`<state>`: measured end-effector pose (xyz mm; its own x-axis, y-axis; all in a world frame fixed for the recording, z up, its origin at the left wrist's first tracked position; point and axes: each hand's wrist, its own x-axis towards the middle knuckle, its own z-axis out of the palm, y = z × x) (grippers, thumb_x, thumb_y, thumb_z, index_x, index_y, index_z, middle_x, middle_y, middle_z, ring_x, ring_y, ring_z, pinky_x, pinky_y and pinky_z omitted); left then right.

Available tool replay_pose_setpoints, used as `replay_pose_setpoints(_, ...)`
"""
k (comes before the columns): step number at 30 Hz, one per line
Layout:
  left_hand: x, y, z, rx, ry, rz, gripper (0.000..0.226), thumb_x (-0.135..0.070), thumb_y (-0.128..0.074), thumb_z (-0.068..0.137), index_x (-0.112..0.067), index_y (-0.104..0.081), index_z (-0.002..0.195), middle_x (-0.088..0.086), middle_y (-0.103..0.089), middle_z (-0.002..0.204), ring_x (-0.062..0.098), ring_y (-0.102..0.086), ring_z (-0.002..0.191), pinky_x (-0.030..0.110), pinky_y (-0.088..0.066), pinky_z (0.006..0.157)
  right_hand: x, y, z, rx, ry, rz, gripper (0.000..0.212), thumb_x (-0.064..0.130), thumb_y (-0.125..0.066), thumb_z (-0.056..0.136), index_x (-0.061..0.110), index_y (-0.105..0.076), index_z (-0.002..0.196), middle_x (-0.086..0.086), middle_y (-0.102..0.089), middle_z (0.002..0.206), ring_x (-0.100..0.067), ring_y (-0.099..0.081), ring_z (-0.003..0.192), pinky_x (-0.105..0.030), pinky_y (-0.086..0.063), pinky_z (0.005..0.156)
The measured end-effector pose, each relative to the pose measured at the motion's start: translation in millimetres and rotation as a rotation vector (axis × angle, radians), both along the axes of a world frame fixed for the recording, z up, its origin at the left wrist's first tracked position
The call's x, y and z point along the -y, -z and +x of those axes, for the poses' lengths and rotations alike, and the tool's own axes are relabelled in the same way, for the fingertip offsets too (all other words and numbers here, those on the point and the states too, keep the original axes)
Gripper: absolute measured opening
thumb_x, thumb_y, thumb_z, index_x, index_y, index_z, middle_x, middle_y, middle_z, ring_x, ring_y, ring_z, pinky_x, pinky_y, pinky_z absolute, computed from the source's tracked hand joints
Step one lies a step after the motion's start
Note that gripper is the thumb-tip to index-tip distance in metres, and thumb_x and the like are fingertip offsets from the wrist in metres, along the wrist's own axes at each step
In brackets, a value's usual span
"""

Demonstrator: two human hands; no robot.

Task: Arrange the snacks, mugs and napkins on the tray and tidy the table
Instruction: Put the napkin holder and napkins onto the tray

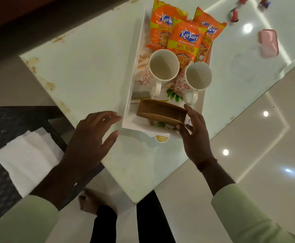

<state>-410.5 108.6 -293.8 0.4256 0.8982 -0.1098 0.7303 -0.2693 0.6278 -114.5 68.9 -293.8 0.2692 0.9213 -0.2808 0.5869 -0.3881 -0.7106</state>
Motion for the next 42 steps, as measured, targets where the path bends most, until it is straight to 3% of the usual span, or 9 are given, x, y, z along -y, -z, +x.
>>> replay_pose_setpoints(6,-15,6,53,0.089,0.12,-0.086,0.053,-0.034,-0.052,0.095,-0.02,-0.043,0.145,-0.001,-0.046,0.148,0.018,-0.043,0.134,0.045,-0.043,0.103,4,3,-7,0.065,0.034,0.067,0.069,-0.006,-0.061,0.09,0.026,-0.04,0.147,-0.003,-0.043,0.143,-0.021,-0.046,0.131,-0.044,-0.053,0.099)
replay_pose_setpoints(11,-11,9,75,0.101,0.109,-0.13,0.05,-0.033,-0.049,0.097,-0.021,-0.041,0.146,0.0,-0.048,0.148,0.017,-0.043,0.136,0.044,-0.041,0.107,11,1,-19,0.082,0.218,0.111,0.063,-0.001,-0.064,0.09,0.021,-0.043,0.145,-0.006,-0.05,0.137,-0.019,-0.055,0.122,-0.042,-0.057,0.093)
replay_pose_setpoints(17,-1,-5,66,0.134,0.021,-0.13,0.053,-0.032,-0.054,0.096,-0.02,-0.04,0.146,-0.001,-0.044,0.151,0.017,-0.042,0.138,0.046,-0.042,0.107,22,-19,-56,0.116,0.317,0.198,0.056,0.009,-0.07,0.089,0.014,-0.048,0.14,-0.006,-0.049,0.139,-0.017,-0.046,0.132,-0.046,-0.048,0.104)
replay_pose_setpoints(21,18,-26,30,0.163,-0.155,-0.085,0.05,-0.038,-0.052,0.096,-0.02,-0.045,0.142,-0.001,-0.046,0.149,0.014,-0.042,0.136,0.046,-0.045,0.104,31,-37,-105,0.123,0.153,0.281,0.053,0.011,-0.07,0.089,0.009,-0.05,0.137,-0.012,-0.048,0.141,-0.009,-0.039,0.136,-0.028,-0.042,0.109)
replay_pose_setpoints(25,50,-45,-21,0.132,-0.409,0.02,0.043,-0.034,-0.053,0.097,-0.018,-0.05,0.136,0.001,-0.05,0.144,0.011,-0.042,0.134,0.034,-0.038,0.11,38,-46,-153,0.163,-0.041,0.4,0.046,0.017,-0.069,0.091,0.008,-0.054,0.133,-0.017,-0.046,0.144,-0.028,-0.039,0.14,-0.05,-0.041,0.108)
replay_pose_setpoints(29,87,-52,-72,0.051,-0.66,0.09,0.036,-0.023,-0.057,0.094,-0.009,-0.057,0.128,0.008,-0.055,0.137,0.013,-0.046,0.129,0.023,-0.036,0.105,46,-47,-205,0.078,-0.133,0.394,0.046,0.02,-0.067,0.092,0.009,-0.054,0.135,-0.015,-0.044,0.147,-0.028,-0.039,0.141,-0.054,-0.044,0.103)
replay_pose_setpoints(32,109,-50,-97,-0.017,-0.881,0.062,0.033,-0.027,-0.057,0.096,-0.015,-0.056,0.127,0.006,-0.055,0.136,0.012,-0.045,0.127,0.015,-0.03,0.105,53,-44,-240,0.005,-0.185,0.304,0.049,0.027,-0.063,0.094,0.013,-0.05,0.139,-0.01,-0.045,0.148,-0.023,-0.039,0.14,-0.05,-0.044,0.105)
replay_pose_setpoints(38,124,-33,-114,-0.059,-1.164,-0.094,0.055,-0.035,-0.06,0.089,-0.017,-0.042,0.139,0.007,-0.05,0.138,0.02,-0.045,0.127,0.034,-0.037,0.104,64,-27,-291,-0.143,-0.233,0.063,0.061,0.047,-0.055,0.093,0.031,-0.032,0.147,0.008,-0.043,0.147,-0.003,-0.038,0.134,-0.037,-0.043,0.109)
replay_pose_setpoints(42,123,-21,-116,-0.025,-1.223,-0.143,0.061,-0.038,-0.064,0.087,-0.02,-0.039,0.14,0.005,-0.053,0.132,0.012,-0.05,0.116,0.043,-0.05,0.097,67,-11,-307,-0.187,-0.175,-0.066,0.076,0.057,-0.058,0.087,0.037,-0.022,0.151,0.014,-0.034,0.153,-0.002,-0.033,0.139,-0.04,-0.04,0.113)
